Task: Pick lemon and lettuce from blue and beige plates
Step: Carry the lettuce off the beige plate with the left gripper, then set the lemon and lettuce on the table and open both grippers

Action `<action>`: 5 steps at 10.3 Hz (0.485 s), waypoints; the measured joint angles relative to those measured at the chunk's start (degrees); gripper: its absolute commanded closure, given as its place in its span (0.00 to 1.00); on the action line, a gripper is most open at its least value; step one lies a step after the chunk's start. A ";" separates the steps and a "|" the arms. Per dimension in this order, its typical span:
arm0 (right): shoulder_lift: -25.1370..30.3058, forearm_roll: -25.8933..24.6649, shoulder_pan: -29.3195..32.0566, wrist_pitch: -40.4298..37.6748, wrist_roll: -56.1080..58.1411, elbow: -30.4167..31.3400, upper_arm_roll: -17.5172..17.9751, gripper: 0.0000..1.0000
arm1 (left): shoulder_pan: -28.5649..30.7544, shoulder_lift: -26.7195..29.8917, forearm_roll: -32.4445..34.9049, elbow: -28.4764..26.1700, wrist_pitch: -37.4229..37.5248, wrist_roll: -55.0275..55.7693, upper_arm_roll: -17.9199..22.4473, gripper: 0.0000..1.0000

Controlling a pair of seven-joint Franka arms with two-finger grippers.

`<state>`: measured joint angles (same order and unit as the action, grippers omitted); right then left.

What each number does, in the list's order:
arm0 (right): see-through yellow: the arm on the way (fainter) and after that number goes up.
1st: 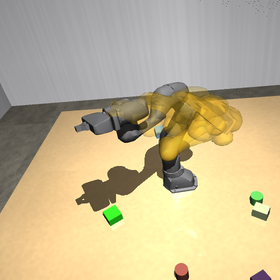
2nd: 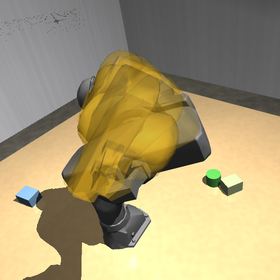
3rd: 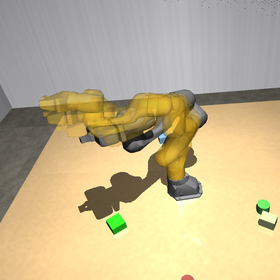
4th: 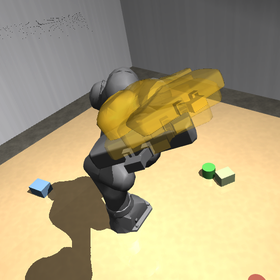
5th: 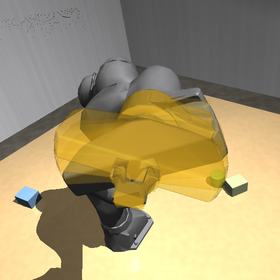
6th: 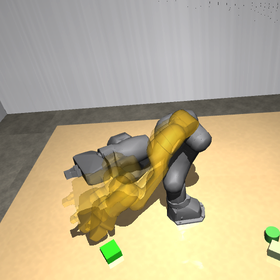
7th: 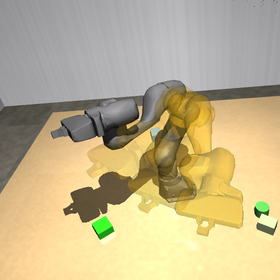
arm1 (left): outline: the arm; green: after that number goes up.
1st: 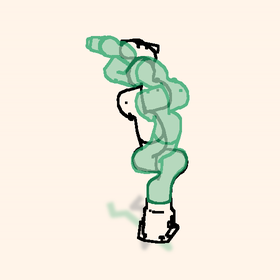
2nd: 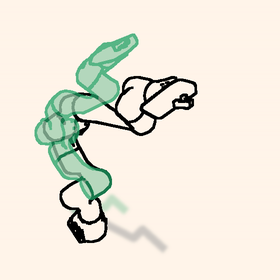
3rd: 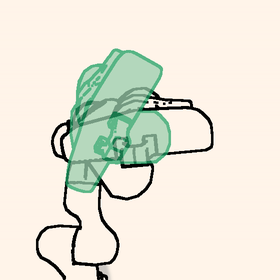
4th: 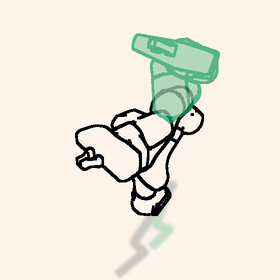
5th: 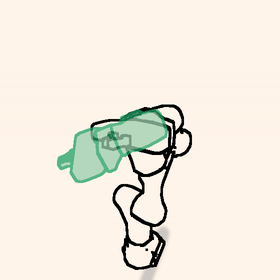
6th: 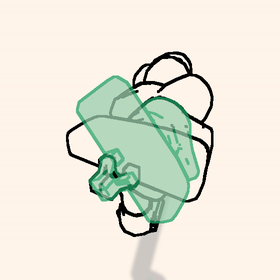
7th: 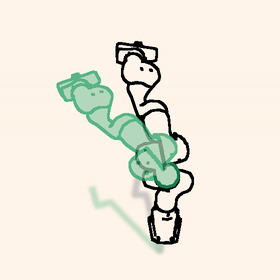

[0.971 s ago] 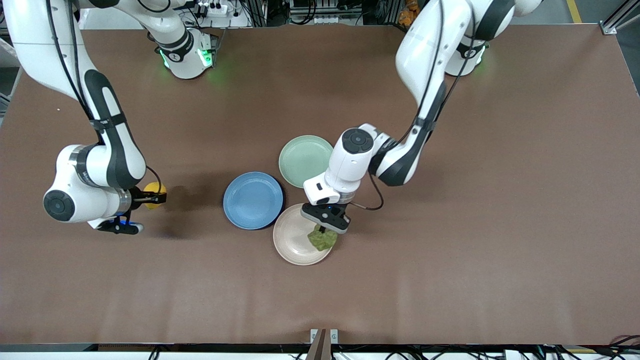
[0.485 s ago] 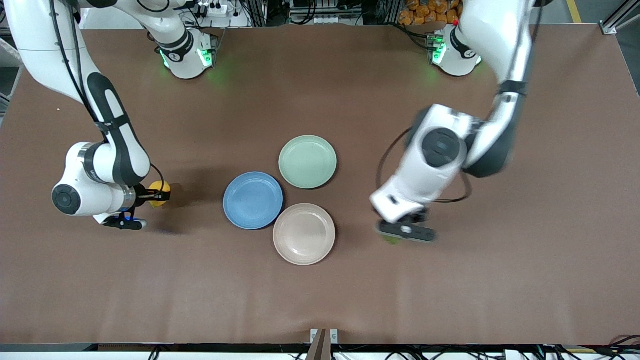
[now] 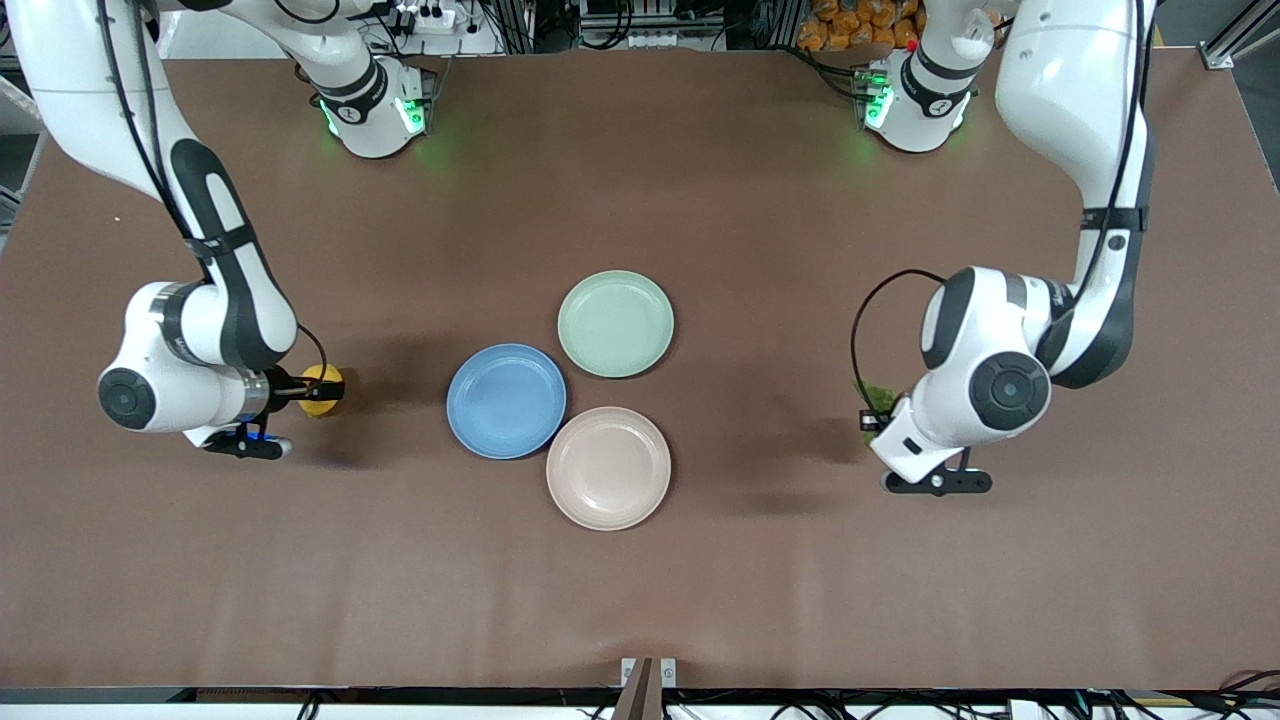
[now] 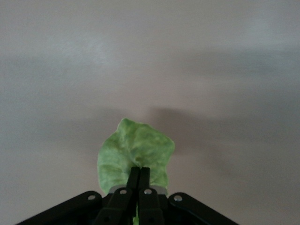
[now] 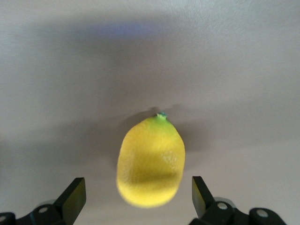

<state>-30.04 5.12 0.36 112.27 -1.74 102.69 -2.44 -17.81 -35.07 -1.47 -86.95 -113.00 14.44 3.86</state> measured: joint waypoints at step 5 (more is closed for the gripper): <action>9.44 0.15 0.28 -17.16 0.09 -14.42 -1.23 0.00 | 2.70 1.20 0.88 0.42 -1.38 -0.47 -0.09 0.00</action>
<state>-20.60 5.28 0.65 95.11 -1.65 88.26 -3.68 -15.11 -33.88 -0.59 -86.52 -114.38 13.97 3.77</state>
